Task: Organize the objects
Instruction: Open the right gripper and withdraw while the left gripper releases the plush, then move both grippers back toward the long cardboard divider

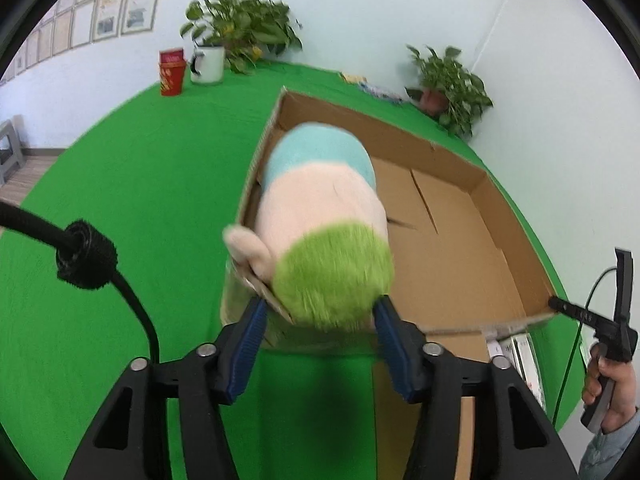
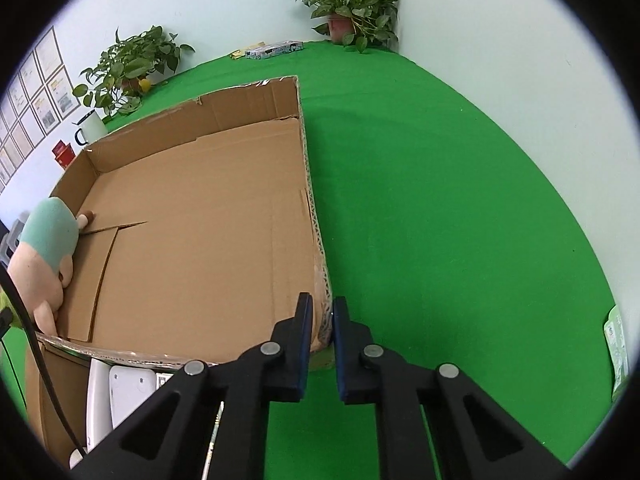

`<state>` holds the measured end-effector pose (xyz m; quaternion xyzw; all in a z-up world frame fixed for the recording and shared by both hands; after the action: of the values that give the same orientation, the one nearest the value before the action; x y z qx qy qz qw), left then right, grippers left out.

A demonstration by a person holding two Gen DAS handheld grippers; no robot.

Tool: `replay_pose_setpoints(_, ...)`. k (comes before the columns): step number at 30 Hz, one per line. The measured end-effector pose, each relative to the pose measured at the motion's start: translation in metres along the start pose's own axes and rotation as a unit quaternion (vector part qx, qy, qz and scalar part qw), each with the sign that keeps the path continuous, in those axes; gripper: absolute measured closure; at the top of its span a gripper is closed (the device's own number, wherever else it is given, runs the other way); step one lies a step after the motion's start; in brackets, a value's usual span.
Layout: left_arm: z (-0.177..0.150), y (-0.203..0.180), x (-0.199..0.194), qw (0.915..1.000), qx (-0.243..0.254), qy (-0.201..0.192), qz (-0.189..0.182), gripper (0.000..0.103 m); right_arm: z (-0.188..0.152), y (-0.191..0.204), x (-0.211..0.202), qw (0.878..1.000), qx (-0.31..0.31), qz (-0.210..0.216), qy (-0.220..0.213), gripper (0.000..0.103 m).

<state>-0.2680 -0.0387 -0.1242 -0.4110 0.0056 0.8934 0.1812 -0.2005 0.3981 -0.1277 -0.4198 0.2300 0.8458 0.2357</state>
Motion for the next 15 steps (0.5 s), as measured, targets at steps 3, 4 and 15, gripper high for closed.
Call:
replay_pose_setpoints(3, -0.001, 0.0, -0.005, 0.9997, 0.016, -0.014, 0.016, 0.055, -0.001, -0.001, -0.004, 1.0, 0.011, 0.0, 0.002, 0.092)
replay_pose_setpoints(4, 0.001, 0.001, -0.009, 0.9995, 0.017, -0.02, 0.018, 0.055, -0.001, 0.0, -0.008, 1.0, 0.009, -0.004, -0.004, 0.085)
replay_pose_setpoints(15, 0.024, -0.01, -0.108, 0.9842, 0.046, -0.137, 0.103, 0.002, -0.035, 0.083, -0.086, 0.989, -0.084, 0.091, -0.084, 0.018)
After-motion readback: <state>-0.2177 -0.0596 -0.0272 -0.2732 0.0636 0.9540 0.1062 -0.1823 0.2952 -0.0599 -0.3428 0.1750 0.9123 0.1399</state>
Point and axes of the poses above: each gripper's, at about its wrist camera, not at the fingertips, and x roughly the way its jaws point, y to its left, z to its top, the point moved 10 cm from there along x, roughly the way its jaws point, and after that the axes turned 14 degrees about x, right-handed, at the moved point
